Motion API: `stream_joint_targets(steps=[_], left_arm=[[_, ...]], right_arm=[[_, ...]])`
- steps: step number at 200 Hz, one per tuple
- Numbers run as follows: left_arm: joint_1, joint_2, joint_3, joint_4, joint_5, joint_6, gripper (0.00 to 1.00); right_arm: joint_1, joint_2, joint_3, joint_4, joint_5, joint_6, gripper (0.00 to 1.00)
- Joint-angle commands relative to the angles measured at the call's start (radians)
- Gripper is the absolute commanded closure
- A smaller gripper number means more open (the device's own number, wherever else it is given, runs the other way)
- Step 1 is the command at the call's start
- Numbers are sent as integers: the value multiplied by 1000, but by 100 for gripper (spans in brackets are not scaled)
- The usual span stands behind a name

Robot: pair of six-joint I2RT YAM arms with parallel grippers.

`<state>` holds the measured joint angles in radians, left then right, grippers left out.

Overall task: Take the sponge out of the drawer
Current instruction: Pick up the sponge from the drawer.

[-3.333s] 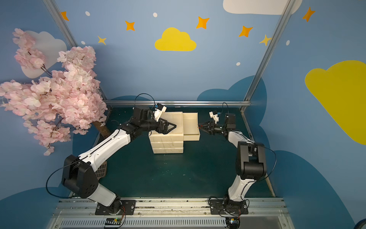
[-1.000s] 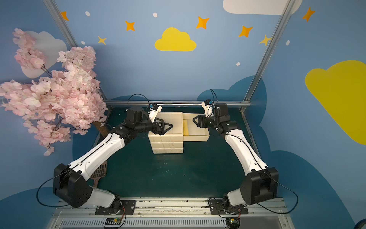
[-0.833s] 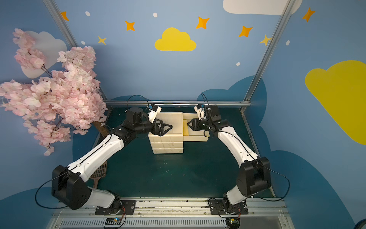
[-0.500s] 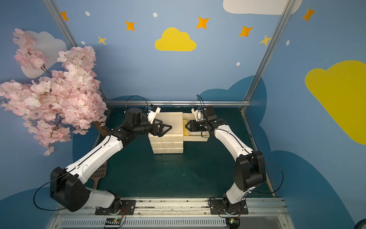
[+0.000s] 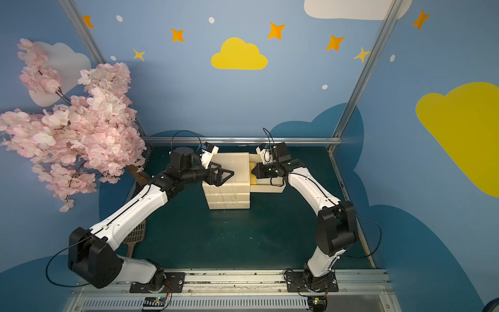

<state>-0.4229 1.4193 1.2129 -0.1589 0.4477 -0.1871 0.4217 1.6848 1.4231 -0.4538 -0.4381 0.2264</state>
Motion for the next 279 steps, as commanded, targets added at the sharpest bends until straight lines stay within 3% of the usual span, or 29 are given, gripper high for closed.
stream_joint_targets(steps=[1,82,111,125,159,208,257,279], left_arm=[[7,-17,-15,21,2,0,1],[16,-30,-16,27,16,-3,1],[21,-25,21,7,38,13,1],[27,-23,42,-5,44,20,1],[35,-4,127,-66,90,54,1],[52,55,301,-289,276,191,1],[70,158,445,-493,475,287,1],[72,192,476,-544,466,309,1]], right_arm=[[8,17,14,-46,5,-13,99],[-25,-112,45,-96,149,-120,100],[-41,-215,-8,-39,319,-179,100],[-49,-260,-30,-16,335,-219,100],[-61,-301,-6,-57,209,-345,100],[-51,-252,137,-285,-10,-559,100],[-18,-258,152,-334,-97,-608,100],[9,-243,166,-345,-105,-614,100]])
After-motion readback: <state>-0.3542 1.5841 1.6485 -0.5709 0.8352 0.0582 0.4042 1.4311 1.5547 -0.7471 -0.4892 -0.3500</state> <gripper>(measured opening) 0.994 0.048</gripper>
